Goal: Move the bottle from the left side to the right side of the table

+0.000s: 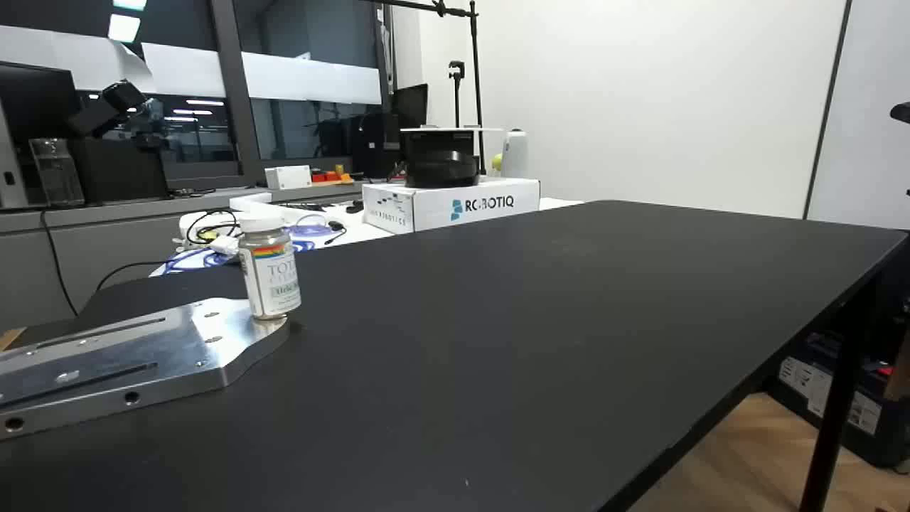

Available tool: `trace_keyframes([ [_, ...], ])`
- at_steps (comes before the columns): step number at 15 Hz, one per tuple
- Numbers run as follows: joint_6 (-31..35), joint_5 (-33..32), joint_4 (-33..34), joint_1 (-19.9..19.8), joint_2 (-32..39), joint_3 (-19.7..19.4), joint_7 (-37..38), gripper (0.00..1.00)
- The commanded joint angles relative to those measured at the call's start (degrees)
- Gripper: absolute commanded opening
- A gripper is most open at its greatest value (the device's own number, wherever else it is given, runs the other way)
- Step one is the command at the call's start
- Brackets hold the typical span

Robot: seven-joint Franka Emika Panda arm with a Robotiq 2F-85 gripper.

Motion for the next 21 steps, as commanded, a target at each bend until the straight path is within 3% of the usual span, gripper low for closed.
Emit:
trace_keyframes([
  [1, -0.2, 0.2, 0.1, -0.4, 0.0, 0.3, -0.2, 1.00],
  [12, -0.2, 0.2, 0.1, -0.4, 0.0, 0.3, -0.2, 1.00],
  [16, 5.5, -0.3, 3.2, 2.0, 6.7, 2.9, -3.2, 1.00],
  [21, 12.7, -3.6, 12.3, 7.4, 21.8, 9.0, -8.8, 1.00],
])
